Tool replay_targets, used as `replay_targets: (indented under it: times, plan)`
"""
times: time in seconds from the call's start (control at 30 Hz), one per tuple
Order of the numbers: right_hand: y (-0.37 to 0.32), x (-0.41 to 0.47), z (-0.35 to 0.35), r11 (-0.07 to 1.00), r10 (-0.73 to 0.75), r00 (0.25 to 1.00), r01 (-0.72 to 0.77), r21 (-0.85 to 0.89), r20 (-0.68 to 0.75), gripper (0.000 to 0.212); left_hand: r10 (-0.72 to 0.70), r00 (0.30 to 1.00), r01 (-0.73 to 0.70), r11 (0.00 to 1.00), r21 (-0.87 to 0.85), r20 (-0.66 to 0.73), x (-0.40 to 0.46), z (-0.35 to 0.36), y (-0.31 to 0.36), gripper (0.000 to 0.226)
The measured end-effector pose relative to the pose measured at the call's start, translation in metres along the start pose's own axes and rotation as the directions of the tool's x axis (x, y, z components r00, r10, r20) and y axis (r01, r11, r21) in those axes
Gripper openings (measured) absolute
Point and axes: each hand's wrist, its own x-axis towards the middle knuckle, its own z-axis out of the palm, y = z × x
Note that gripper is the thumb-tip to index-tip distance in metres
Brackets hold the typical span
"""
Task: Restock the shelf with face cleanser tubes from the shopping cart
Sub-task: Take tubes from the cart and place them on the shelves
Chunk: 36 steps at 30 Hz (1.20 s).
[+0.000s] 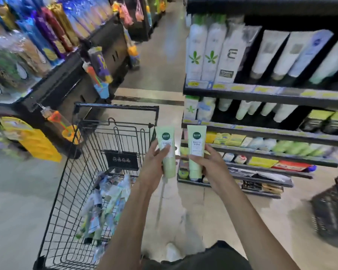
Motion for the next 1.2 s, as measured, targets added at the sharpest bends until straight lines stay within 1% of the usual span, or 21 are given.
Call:
replay_targets:
  times: [0.07, 0.13, 0.17, 0.23, 0.3, 0.37, 0.47, 0.53, 0.63, 0.67, 0.77, 0.9, 0.93, 1.07, 1.2]
  plan:
    - [-0.003, -0.01, -0.023, 1.0, -0.007, 0.999, 0.008, 0.029, -0.046, 0.044, -0.022, 0.999, 0.022, 1.0, 0.022, 0.027, -0.001, 0.025, -0.006, 0.04]
    - [-0.003, -0.018, -0.046, 0.999, -0.013, 0.995, 0.018, 0.045, -0.098, 0.041, -0.033, 0.996, 0.026, 0.996, 0.08, 0.082, 0.0, 0.048, -0.016, 0.041]
    - [-0.004, -0.023, -0.058, 0.998, -0.021, 0.992, 0.027, 0.048, -0.122, 0.04, -0.034, 0.993, 0.021, 0.993, 0.114, 0.115, -0.001, 0.06, -0.02, 0.046]
    - [-0.005, -0.032, -0.082, 0.998, -0.032, 0.988, 0.039, 0.043, -0.154, 0.045, -0.037, 0.986, 0.01, 0.986, 0.166, 0.164, -0.006, 0.086, -0.03, 0.059]
    - [-0.008, -0.042, -0.107, 0.998, -0.046, 0.985, 0.053, 0.034, -0.166, 0.048, -0.037, 0.983, 0.0, 0.979, 0.202, 0.18, -0.011, 0.113, -0.043, 0.065]
    - [-0.009, -0.052, -0.133, 0.997, -0.058, 0.981, 0.066, 0.038, -0.185, 0.043, -0.031, 0.984, -0.006, 0.979, 0.205, 0.176, -0.015, 0.139, -0.057, 0.069]
    - [-0.011, -0.068, -0.171, 0.997, -0.064, 0.976, 0.073, 0.033, -0.21, 0.042, -0.016, 0.978, -0.033, 0.973, 0.23, 0.206, -0.02, 0.176, -0.079, 0.067]
    - [-0.012, -0.077, -0.197, 0.997, -0.059, 0.973, 0.07, 0.042, -0.225, 0.044, 0.0, 0.982, -0.052, 0.962, 0.269, 0.19, -0.025, 0.2, -0.09, 0.062]
    - [-0.014, -0.088, -0.232, 0.995, -0.063, 0.972, 0.077, 0.056, -0.227, 0.054, 0.041, 0.989, -0.087, 0.94, 0.331, 0.142, -0.032, 0.235, -0.105, 0.055]
    - [-0.015, -0.09, -0.242, 0.995, -0.064, 0.972, 0.079, 0.058, -0.227, 0.055, 0.062, 0.99, -0.101, 0.935, 0.339, 0.124, -0.032, 0.245, -0.11, 0.052]
    - [-0.015, -0.091, -0.268, 0.994, -0.067, 0.969, 0.087, 0.074, -0.236, 0.046, 0.099, 0.993, -0.117, 0.921, 0.371, 0.066, -0.03, 0.27, -0.124, 0.048]
    - [-0.018, -0.089, -0.291, 0.993, -0.051, 0.961, 0.079, 0.093, -0.27, 0.042, 0.096, 0.995, -0.101, 0.92, 0.378, 0.032, -0.023, 0.296, -0.136, 0.063]
    - [-0.02, -0.087, -0.296, 0.994, -0.046, 0.96, 0.073, 0.086, -0.276, 0.041, 0.098, 0.995, -0.098, 0.921, 0.376, 0.019, -0.019, 0.301, -0.139, 0.064]
    - [-0.029, -0.071, -0.313, 0.997, -0.047, 0.962, 0.063, 0.053, -0.269, 0.041, 0.116, 0.993, -0.094, 0.901, 0.423, -0.025, 0.004, 0.318, -0.146, 0.049]
    - [-0.039, -0.045, -0.321, 0.998, -0.031, 0.965, 0.045, 0.047, -0.26, 0.04, 0.146, 0.988, -0.109, 0.881, 0.46, -0.046, 0.037, 0.331, -0.15, 0.047]
